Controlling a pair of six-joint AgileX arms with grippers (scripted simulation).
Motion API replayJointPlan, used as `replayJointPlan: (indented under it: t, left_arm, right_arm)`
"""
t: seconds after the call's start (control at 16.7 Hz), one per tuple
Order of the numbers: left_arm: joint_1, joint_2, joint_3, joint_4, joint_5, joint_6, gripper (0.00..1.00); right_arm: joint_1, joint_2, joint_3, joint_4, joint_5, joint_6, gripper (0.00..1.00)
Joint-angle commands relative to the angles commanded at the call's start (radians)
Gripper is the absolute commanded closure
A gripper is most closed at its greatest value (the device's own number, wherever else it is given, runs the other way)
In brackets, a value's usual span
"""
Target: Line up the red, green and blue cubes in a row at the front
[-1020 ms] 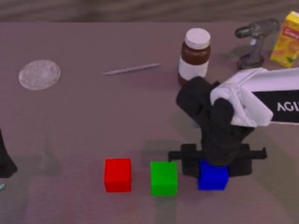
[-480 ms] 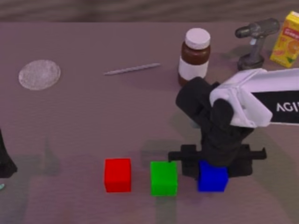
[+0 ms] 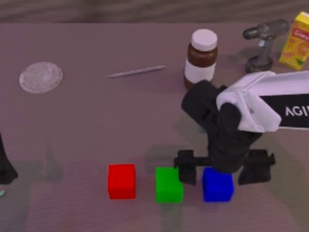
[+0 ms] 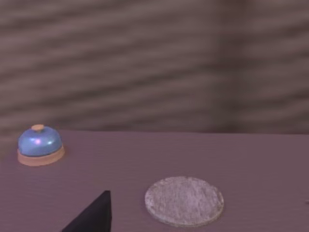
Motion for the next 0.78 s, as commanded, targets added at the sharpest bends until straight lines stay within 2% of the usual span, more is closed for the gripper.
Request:
replayJointPlan:
  t: [0.42,0.78]
  left_arm:
    - [0.000,0.000,0.000,0.000,0.000,0.000,0.00]
    - [0.000,0.000,0.000,0.000,0.000,0.000,0.00]
  right_arm:
    - [0.001,-0.007,0.012,-0.017,-0.001,0.000,0.00]
    - [0.010,-0.087,0.125,-0.222,-0.001,0.000,0.00]
